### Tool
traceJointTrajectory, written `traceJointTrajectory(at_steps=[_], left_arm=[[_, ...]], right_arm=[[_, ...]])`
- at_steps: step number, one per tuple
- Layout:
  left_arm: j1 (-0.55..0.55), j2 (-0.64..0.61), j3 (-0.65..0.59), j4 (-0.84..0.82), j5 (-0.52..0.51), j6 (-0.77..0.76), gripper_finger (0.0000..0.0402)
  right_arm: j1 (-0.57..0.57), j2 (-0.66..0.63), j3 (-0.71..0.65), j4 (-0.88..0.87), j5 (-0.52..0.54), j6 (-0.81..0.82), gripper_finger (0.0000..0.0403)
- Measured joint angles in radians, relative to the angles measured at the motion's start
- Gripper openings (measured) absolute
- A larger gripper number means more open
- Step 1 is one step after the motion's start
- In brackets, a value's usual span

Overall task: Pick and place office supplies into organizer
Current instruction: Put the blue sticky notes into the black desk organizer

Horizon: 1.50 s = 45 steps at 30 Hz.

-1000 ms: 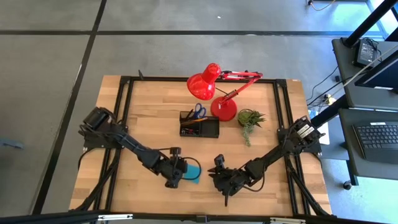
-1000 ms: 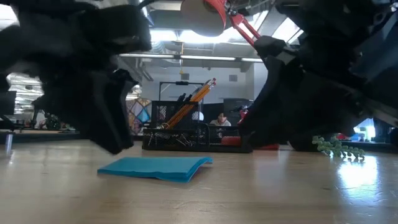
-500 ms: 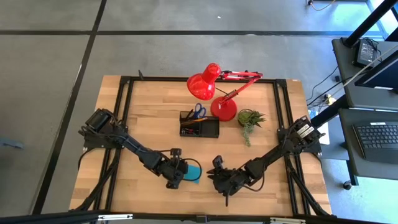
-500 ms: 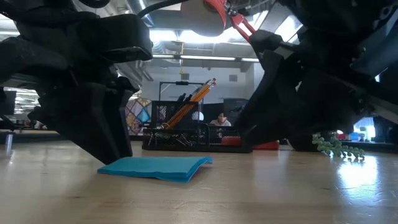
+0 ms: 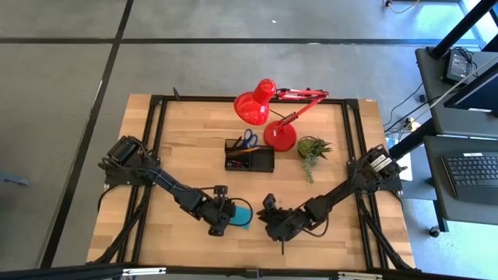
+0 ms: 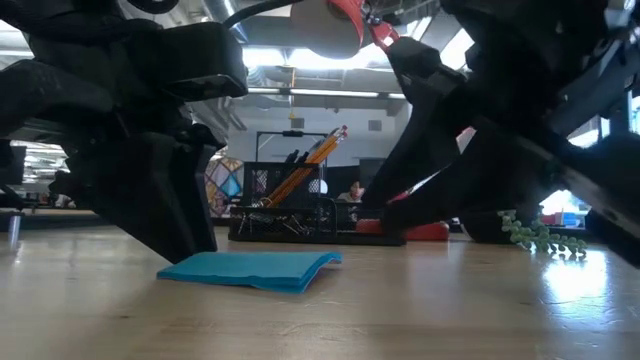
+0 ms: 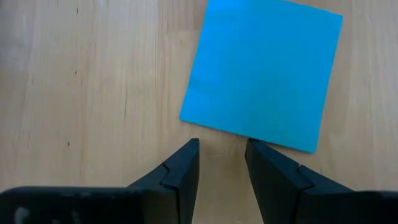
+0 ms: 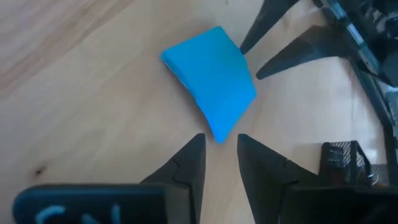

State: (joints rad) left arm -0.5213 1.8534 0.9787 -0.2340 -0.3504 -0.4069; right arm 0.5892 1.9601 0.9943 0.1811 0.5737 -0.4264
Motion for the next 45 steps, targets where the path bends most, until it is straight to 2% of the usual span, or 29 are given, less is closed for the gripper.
traceJointTrajectory(at_steps=[6,13,21,28,33,45], left_arm=[[0.0,0.0,0.0,0.003,-0.002,0.0,0.0129],[0.0,0.001,0.0,0.003,-0.002,0.0,0.0129],[0.007,0.002,-0.002,0.029,0.002,0.001,0.0129],[0.02,0.003,-0.002,0.039,0.012,0.001,0.0129],[0.02,0.003,-0.002,0.045,0.01,0.001,0.0129],[0.021,0.003,-0.002,0.051,0.004,0.001,0.0129]], right_arm=[[0.0,0.037,0.0,0.065,0.0,-0.028,0.0097],[0.0,0.041,0.002,0.068,-0.002,-0.157,0.0097],[0.0,0.041,0.002,0.074,-0.005,-0.134,0.0097],[-0.017,0.042,0.043,0.035,-0.072,-0.128,0.0097],[-0.031,0.042,0.047,-0.061,-0.078,-0.126,0.0097],[-0.037,0.042,0.048,-0.052,-0.079,-0.127,0.0097]])
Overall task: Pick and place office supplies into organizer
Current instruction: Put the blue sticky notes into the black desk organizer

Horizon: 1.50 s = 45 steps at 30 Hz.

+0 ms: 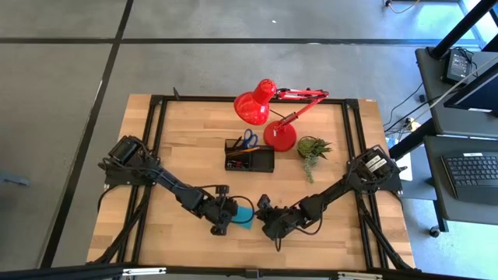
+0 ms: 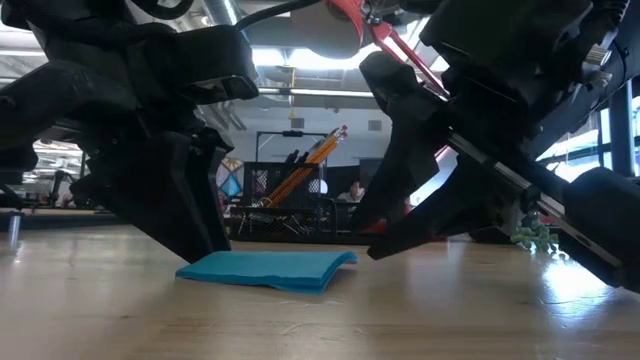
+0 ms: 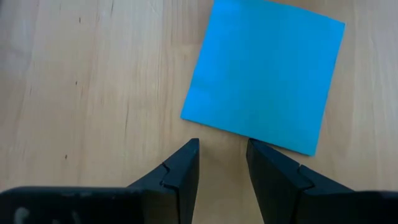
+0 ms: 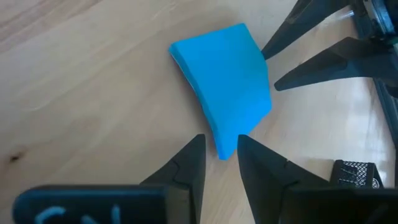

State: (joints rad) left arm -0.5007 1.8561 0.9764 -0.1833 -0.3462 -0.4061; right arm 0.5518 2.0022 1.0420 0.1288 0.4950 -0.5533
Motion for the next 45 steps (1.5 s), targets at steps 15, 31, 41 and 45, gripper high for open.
traceJointTrajectory(at_steps=[15,31,41,45], left_arm=[[0.026,0.002,-0.001,0.037,0.008,0.0,0.0129],[0.04,0.001,0.0,0.058,0.037,-0.003,0.0129],[0.04,0.0,-0.003,0.053,0.051,-0.019,0.0129],[0.04,0.0,-0.003,0.053,0.051,-0.027,0.0129]], right_arm=[[0.0,0.039,0.006,0.02,-0.002,-0.001,0.0097],[-0.011,0.049,0.107,-0.185,-0.019,0.051,0.0097],[-0.004,0.048,0.109,-0.195,-0.023,0.074,0.0097],[0.003,0.048,0.109,-0.193,-0.021,0.105,0.0097]])
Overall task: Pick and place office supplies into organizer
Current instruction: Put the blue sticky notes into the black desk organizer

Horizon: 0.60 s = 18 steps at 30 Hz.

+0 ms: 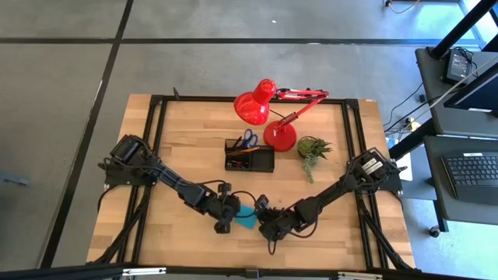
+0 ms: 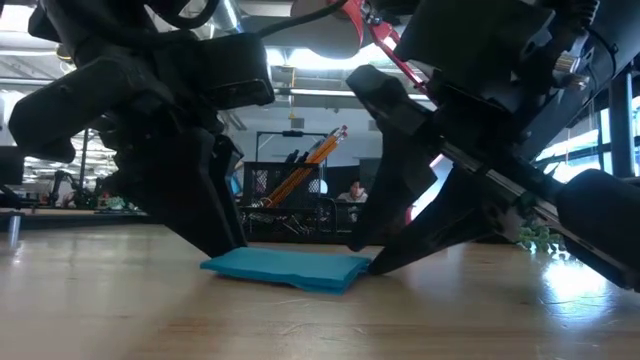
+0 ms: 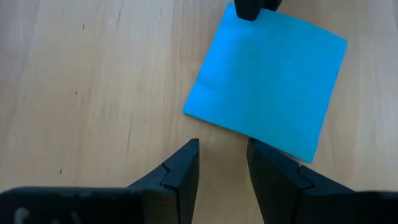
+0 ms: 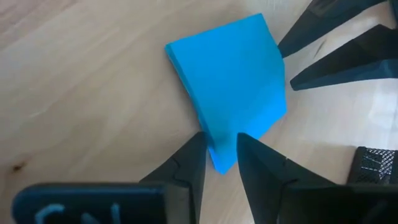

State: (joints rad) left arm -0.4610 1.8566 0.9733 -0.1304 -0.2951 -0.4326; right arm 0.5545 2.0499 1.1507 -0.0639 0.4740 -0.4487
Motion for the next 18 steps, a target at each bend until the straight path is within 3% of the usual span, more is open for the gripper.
traceJointTrajectory(at_steps=[13,18], left_arm=[[0.009,0.037,0.002,0.02,0.0,-0.067,0.0129],[0.01,0.036,0.001,0.026,0.005,-0.062,0.0129]], right_arm=[[0.007,0.037,0.002,0.06,-0.027,0.025,0.0097],[0.013,0.039,0.003,0.067,0.014,0.023,0.0097]])
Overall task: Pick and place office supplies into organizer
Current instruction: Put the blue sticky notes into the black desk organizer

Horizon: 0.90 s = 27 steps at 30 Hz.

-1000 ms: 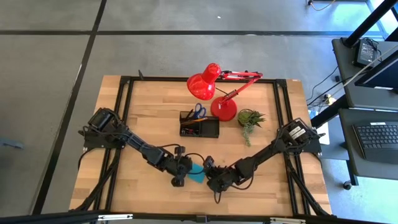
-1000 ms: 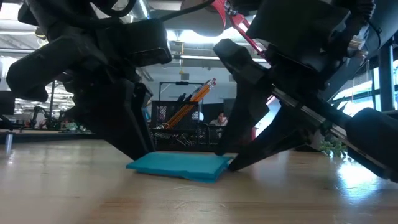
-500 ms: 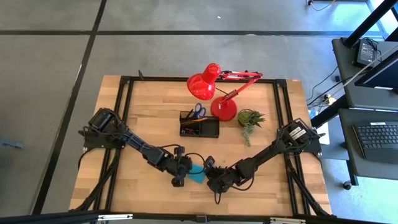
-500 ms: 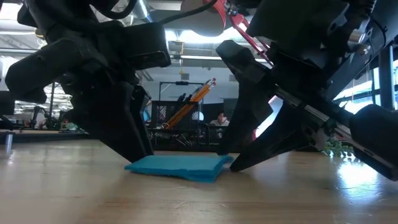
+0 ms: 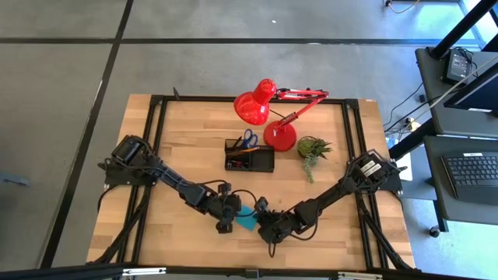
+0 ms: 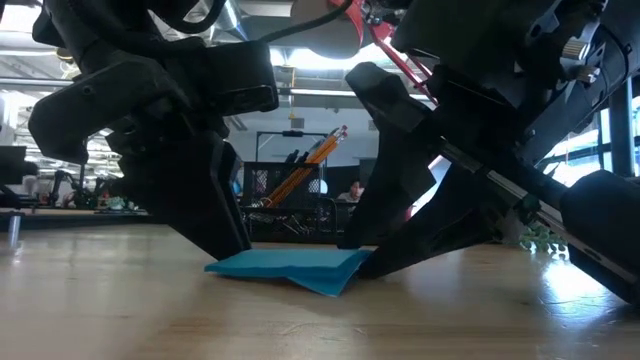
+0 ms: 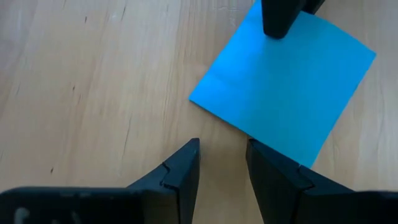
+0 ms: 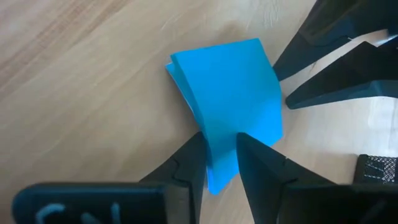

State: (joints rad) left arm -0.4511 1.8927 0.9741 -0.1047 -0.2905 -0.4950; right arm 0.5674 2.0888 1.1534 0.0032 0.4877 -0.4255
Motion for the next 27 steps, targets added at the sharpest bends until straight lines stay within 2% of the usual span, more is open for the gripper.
traceJointTrajectory(at_steps=[12,23,27], left_arm=[[0.001,0.002,0.0,0.0,0.011,0.01,0.0129],[0.002,0.002,-0.001,-0.002,0.018,0.011,0.0129],[0.002,0.002,-0.001,-0.002,0.019,0.011,0.0129]], right_arm=[[0.002,0.004,0.032,-0.043,0.031,-0.014,0.0091],[0.009,0.005,0.041,-0.051,0.043,-0.024,0.0017],[0.009,0.005,0.041,-0.051,0.045,-0.024,0.0009]])
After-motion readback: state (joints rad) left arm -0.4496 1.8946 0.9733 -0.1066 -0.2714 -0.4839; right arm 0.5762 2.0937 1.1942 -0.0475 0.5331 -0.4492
